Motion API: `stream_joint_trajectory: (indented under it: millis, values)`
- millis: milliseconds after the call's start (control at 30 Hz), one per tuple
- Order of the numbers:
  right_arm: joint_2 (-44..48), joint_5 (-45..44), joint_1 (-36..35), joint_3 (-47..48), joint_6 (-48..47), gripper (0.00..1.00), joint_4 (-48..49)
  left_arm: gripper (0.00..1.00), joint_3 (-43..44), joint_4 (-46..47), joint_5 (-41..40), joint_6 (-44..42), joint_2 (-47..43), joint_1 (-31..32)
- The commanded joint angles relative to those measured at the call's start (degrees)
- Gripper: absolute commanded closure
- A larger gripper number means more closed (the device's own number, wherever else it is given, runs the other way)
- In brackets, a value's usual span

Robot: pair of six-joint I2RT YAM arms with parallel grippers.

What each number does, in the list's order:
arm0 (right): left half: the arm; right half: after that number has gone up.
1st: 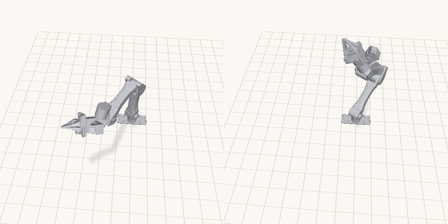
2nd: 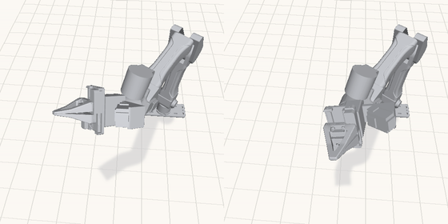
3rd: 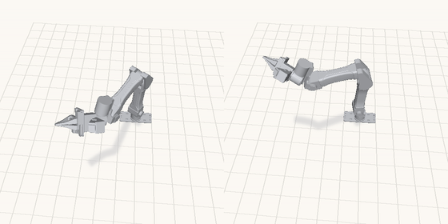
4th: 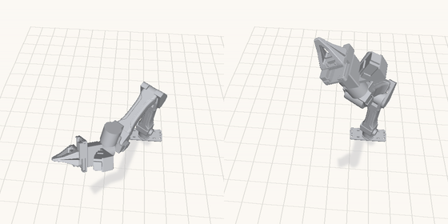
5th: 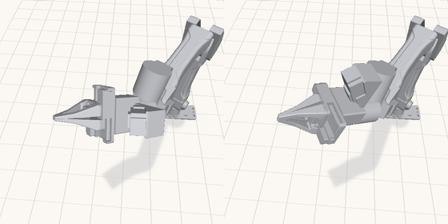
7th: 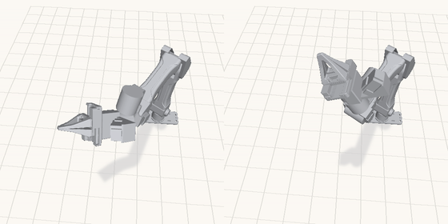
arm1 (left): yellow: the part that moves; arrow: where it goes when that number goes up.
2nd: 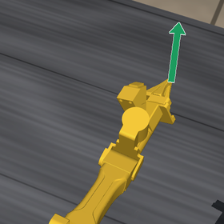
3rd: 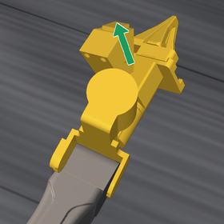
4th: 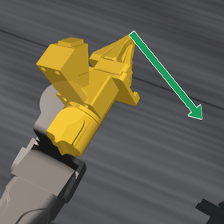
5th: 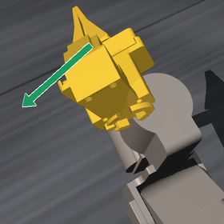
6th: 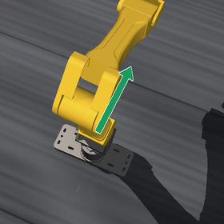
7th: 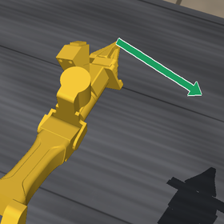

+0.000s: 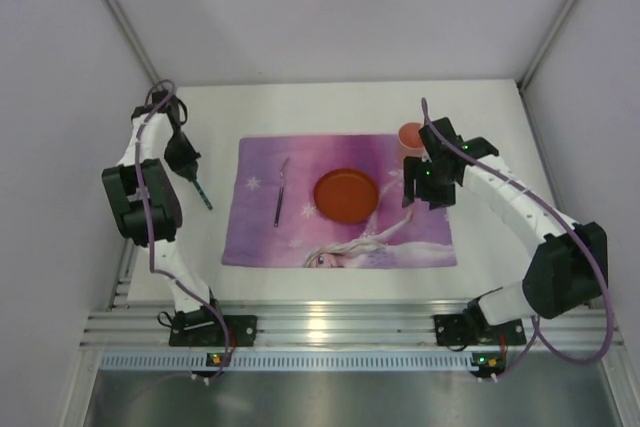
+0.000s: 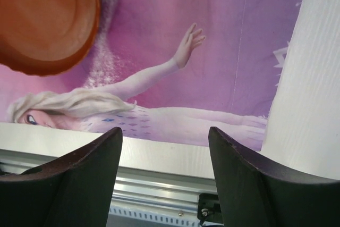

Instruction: Set the dinner table for one person

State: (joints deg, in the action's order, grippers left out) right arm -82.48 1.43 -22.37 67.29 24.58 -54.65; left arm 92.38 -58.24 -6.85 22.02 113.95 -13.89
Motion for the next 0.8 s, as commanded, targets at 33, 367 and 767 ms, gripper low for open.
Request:
stream_joint_trajectory:
  millis: [33,367,767]
  values:
    - [5.83,-0.11,1.45,4.43,-0.58,0.33,-2.65,1.0,7.55,-2.15,4.21,5.65,-8.21,7.11]
    - [23.58,-5.12,5.32,1.62,1.79,0.3,-12.57,1.0,7.55,6.55,10.63,21.04,-12.36,39.59]
    - [38.35,-5.74,6.02,1.09,3.28,0.3,-25.05,1.0,24.94,14.2,7.38,22.45,6.97,65.73]
